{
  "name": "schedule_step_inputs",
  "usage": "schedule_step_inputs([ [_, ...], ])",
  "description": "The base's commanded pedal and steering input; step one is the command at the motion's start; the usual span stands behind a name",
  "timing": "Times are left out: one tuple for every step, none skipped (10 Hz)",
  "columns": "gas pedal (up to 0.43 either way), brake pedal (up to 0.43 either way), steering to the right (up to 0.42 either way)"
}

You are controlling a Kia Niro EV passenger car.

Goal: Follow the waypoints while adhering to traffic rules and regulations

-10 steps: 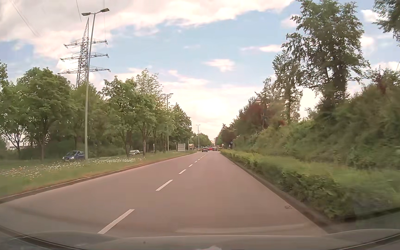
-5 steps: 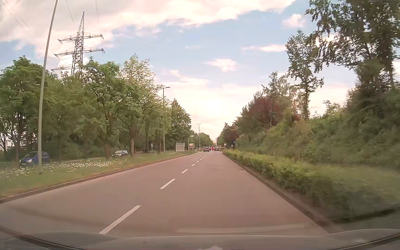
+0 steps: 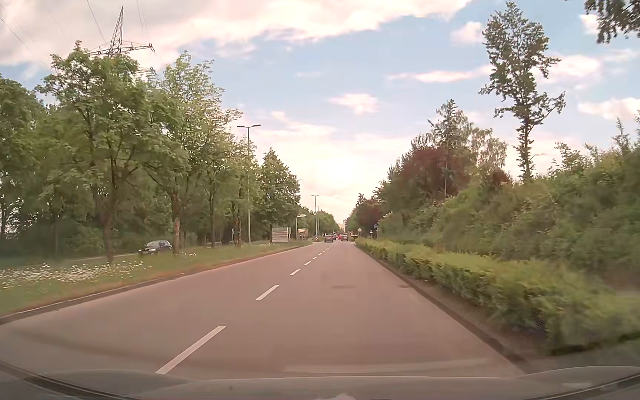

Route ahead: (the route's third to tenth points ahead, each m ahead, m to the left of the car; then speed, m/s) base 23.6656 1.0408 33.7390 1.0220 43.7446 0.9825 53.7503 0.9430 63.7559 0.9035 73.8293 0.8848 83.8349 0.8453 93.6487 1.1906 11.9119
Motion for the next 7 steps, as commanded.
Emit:
schedule_step_inputs([
  [0.209,0.018,-0.002],
  [0.209,0.018,-0.003],
  [0.209,0.018,-0.003],
  [0.209,0.018,-0.003],
  [0.209,0.018,-0.003],
  [0.209,0.018,-0.003],
  [0.209,0.018,-0.003],
])
